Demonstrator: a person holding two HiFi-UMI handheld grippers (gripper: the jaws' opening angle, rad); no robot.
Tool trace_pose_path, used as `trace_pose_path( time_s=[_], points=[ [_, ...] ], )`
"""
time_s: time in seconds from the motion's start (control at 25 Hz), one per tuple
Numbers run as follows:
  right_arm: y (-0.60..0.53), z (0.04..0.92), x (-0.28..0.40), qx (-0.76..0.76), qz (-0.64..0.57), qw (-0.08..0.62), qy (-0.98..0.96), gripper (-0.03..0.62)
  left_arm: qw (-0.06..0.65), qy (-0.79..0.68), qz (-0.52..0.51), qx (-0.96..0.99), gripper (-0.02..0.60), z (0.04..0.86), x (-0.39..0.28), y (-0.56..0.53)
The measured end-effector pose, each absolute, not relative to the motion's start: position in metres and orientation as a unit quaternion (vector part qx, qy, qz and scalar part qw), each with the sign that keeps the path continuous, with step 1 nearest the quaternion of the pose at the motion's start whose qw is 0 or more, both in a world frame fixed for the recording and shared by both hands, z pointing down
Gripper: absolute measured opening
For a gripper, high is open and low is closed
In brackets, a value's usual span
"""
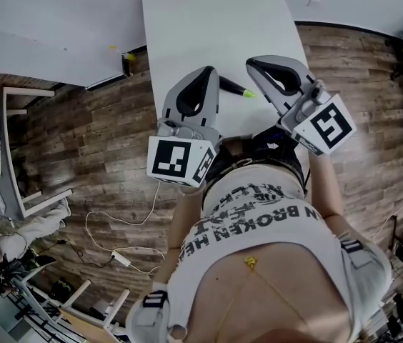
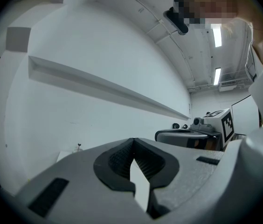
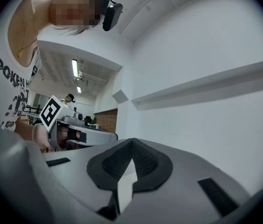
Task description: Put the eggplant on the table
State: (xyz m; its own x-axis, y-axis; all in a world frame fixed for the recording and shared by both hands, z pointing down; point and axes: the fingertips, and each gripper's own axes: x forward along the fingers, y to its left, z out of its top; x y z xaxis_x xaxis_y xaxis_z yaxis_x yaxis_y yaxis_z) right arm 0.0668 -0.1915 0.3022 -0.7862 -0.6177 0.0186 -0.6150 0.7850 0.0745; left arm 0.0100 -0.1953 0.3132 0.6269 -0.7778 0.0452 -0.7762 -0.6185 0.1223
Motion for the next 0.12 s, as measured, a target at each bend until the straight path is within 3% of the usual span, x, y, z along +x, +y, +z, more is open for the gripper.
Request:
trace_pose_path(
  time_s=[0.12],
  points=[
    [-0.1921,0.3017,0.0685,0.325,-0.034,0.022,-0.945,0.008,0.065,-0.433,-0.006,0.899,0.006,0.3126,0.012,-0.1953]
  ],
)
